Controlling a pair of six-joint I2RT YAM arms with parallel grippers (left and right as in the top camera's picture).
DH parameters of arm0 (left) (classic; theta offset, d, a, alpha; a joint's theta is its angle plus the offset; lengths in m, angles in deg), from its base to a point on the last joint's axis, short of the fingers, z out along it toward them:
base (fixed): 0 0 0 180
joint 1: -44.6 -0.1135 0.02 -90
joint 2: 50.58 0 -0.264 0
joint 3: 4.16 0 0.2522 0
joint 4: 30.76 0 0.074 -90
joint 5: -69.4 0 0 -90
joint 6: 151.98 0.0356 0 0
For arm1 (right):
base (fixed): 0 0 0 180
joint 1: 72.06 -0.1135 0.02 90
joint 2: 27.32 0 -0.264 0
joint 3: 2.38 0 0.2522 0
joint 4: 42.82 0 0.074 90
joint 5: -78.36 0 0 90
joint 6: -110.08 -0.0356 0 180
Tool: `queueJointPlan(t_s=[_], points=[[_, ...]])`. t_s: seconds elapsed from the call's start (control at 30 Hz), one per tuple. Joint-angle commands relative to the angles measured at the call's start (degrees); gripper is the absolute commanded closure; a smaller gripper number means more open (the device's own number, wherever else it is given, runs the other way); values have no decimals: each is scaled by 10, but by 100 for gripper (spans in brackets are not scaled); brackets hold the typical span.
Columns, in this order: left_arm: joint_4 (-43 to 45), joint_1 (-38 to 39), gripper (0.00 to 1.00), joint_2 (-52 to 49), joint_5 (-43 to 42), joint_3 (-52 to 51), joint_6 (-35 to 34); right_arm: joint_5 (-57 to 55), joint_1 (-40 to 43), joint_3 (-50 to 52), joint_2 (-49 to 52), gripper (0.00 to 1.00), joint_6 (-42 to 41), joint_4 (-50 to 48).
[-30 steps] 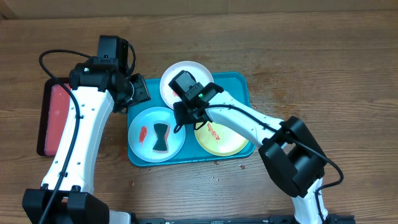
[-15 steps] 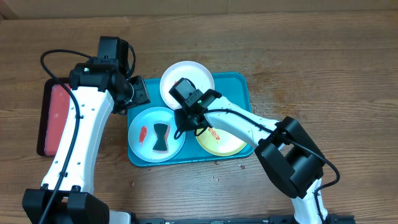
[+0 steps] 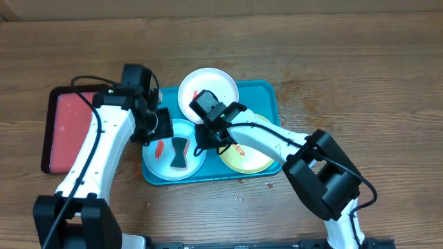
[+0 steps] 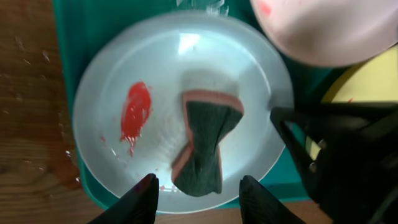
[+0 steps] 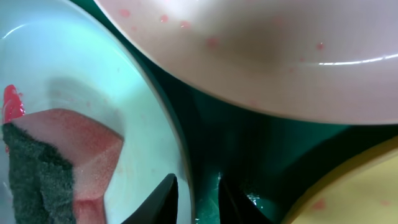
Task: Clean dirty plates on tray and stack at the side
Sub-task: 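Scrub the light blue plate with the sponge while the right gripper holds it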
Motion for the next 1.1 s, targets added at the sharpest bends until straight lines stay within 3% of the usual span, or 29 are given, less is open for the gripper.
queueJointPlan(t_s=[0.0, 0.33, 0.5, 1.07], points=[[15, 4, 59, -3, -31, -43, 27, 7, -3, 4, -1, 71, -5, -6], [105, 5, 61, -8, -39, -121, 42, 5, -3, 4, -1, 70, -11, -7], [142, 19, 59, -10, -44, -146, 32, 5, -3, 4, -1, 79, -11, -7], [182, 45, 62, -11, -4, -178, 3, 18, -6, 30, -1, 76, -13, -9]])
